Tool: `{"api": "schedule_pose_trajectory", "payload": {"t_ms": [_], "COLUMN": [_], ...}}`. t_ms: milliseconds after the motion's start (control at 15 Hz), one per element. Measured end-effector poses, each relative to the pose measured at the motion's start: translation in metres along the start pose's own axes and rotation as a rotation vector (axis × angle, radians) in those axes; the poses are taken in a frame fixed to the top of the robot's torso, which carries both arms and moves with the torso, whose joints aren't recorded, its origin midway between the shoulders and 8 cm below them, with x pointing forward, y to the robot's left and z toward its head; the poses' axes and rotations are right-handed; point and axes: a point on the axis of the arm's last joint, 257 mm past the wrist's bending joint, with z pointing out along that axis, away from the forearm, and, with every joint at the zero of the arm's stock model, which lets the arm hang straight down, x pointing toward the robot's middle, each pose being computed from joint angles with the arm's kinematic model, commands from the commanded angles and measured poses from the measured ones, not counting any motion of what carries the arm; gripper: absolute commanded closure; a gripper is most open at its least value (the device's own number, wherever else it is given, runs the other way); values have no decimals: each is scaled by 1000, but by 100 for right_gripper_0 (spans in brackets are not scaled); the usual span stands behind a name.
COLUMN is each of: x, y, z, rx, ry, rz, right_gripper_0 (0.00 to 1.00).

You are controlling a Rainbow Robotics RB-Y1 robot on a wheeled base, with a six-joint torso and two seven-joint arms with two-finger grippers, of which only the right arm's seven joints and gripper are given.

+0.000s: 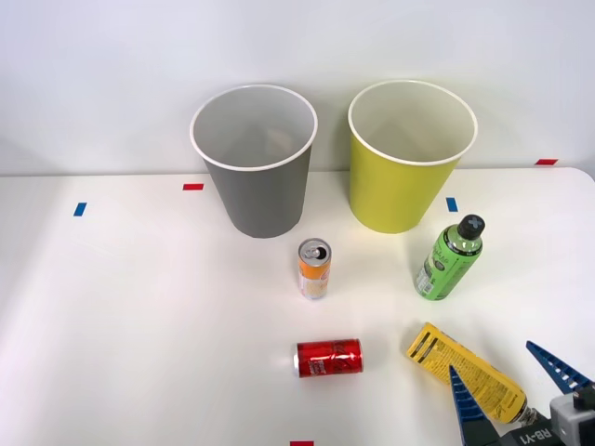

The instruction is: Put cans in the gray bin, plastic bottles in the light green bin

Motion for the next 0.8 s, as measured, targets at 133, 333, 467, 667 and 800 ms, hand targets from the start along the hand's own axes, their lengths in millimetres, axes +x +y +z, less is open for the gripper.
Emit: {"api": "schedule_pose_trajectory", "payload": {"t_ms": [133,333,467,667,800], "x": [-3,-11,-16,-15,-7], "y": [3,14,22,25,25], "z": [2,8,17,32,35], "rx": [-24,-89,-139,-177,-190], "ry": [99,202,226,285,348], "rz": [-42,-131,-133,-130,-119], "right_gripper_0": [0,0,0,0,0]}}
